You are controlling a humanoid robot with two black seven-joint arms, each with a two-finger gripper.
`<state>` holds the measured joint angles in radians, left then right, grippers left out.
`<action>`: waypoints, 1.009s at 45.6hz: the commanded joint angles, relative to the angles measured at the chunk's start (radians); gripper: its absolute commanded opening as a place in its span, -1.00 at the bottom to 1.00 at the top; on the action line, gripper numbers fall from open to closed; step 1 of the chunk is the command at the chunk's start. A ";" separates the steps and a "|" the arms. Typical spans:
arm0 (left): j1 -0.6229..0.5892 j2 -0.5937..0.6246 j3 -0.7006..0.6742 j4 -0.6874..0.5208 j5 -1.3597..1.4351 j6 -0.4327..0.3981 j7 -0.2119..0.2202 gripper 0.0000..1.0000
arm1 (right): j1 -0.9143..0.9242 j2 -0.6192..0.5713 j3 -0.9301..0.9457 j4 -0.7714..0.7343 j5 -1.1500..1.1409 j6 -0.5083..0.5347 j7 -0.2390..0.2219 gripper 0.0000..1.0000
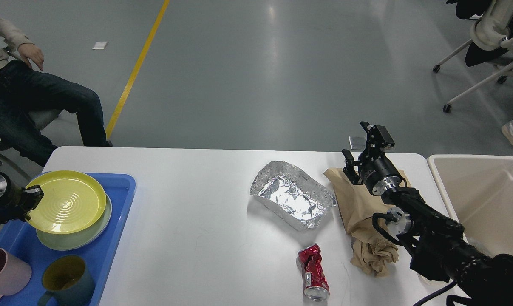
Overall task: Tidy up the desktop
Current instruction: 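Slide the yellow plate onto the pale green plate in the tray, then release the yellow plate and raise the left gripper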
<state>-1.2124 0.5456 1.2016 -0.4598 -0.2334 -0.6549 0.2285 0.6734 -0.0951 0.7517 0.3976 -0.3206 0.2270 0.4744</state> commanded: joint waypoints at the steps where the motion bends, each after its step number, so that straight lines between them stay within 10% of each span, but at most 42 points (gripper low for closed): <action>1: 0.020 -0.009 -0.028 0.001 0.003 0.000 -0.001 -1.00 | 0.000 0.000 0.000 0.000 0.000 0.000 0.001 1.00; 11: 0.025 -0.015 -0.031 0.001 0.005 0.004 -0.001 -0.79 | 0.000 0.000 0.000 0.001 0.000 0.000 0.000 1.00; 29: 0.047 -0.013 -0.083 0.004 0.006 0.179 -0.020 0.68 | 0.000 0.000 0.000 0.001 0.000 0.000 0.000 1.00; 46: 0.045 -0.024 -0.280 0.004 0.012 0.207 -0.001 0.92 | 0.000 0.000 0.000 0.001 0.000 0.000 0.001 1.00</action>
<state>-1.1666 0.5272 1.0069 -0.4575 -0.2209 -0.4181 0.2271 0.6734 -0.0951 0.7516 0.3978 -0.3206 0.2270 0.4744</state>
